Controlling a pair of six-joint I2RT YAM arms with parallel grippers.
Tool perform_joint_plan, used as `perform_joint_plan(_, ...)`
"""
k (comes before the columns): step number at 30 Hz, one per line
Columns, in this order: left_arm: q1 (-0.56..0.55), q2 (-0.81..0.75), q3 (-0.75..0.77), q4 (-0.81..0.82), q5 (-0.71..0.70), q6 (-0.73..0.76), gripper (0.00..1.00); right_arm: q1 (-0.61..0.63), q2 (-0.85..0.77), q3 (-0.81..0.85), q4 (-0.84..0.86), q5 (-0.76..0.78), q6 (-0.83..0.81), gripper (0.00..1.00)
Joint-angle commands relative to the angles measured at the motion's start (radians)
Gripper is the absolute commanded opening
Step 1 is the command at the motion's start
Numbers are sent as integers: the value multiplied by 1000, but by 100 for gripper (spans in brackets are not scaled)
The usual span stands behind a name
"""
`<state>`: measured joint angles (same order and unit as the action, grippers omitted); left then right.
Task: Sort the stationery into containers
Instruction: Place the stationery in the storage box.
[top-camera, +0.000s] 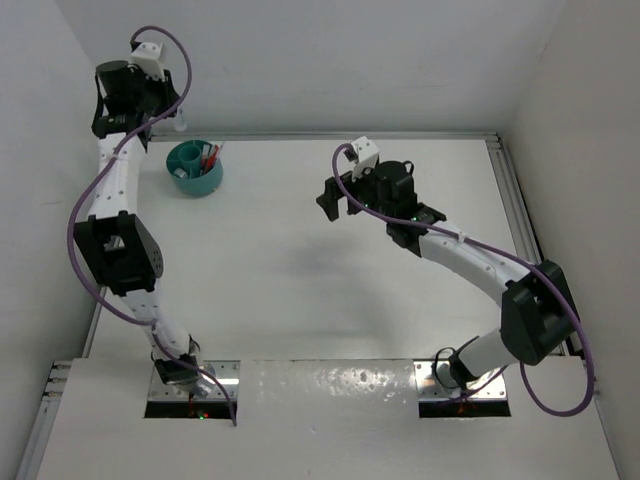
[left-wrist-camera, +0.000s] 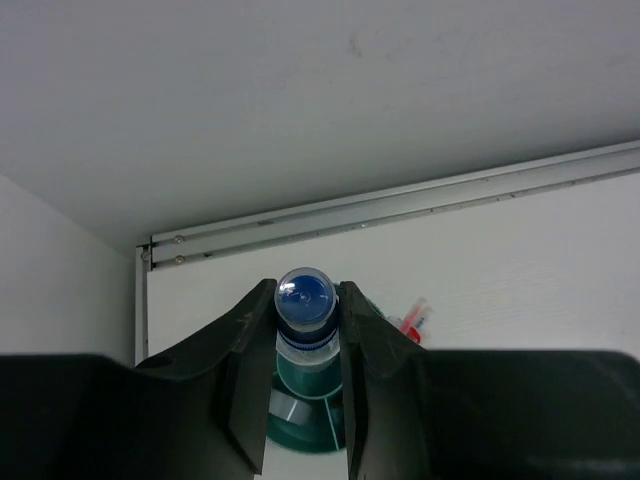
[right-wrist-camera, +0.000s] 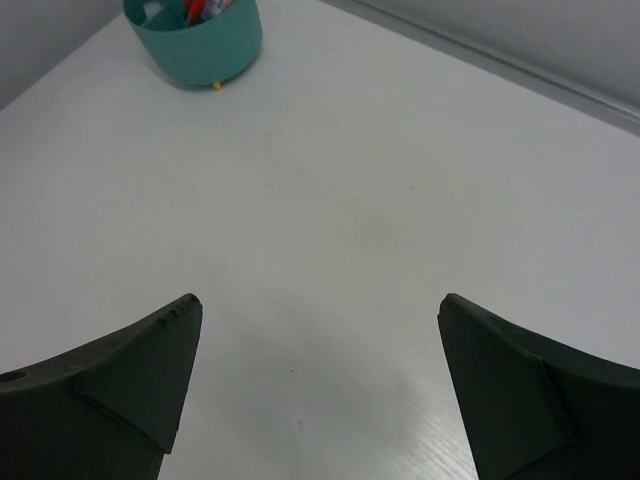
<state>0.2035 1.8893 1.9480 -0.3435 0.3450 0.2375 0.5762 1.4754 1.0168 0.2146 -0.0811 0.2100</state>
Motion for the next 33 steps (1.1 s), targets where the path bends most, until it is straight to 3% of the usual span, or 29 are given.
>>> perform_joint_plan(1,-24,92,-2,132,-18,8,0,-4,22,52,-6,18,6,99)
perform_joint_plan(4,-21,120,37,126,2,-6,0,-4,36,60,-30,26,6,99)
perform_joint_plan(15,-4,97,-130,221,-20,37,0,-4,11,62,-75,64,-6,99)
perform_joint_plan(33,17,119,-208,271,-86,49,0,-4,-10,69,-110,98,-38,99)
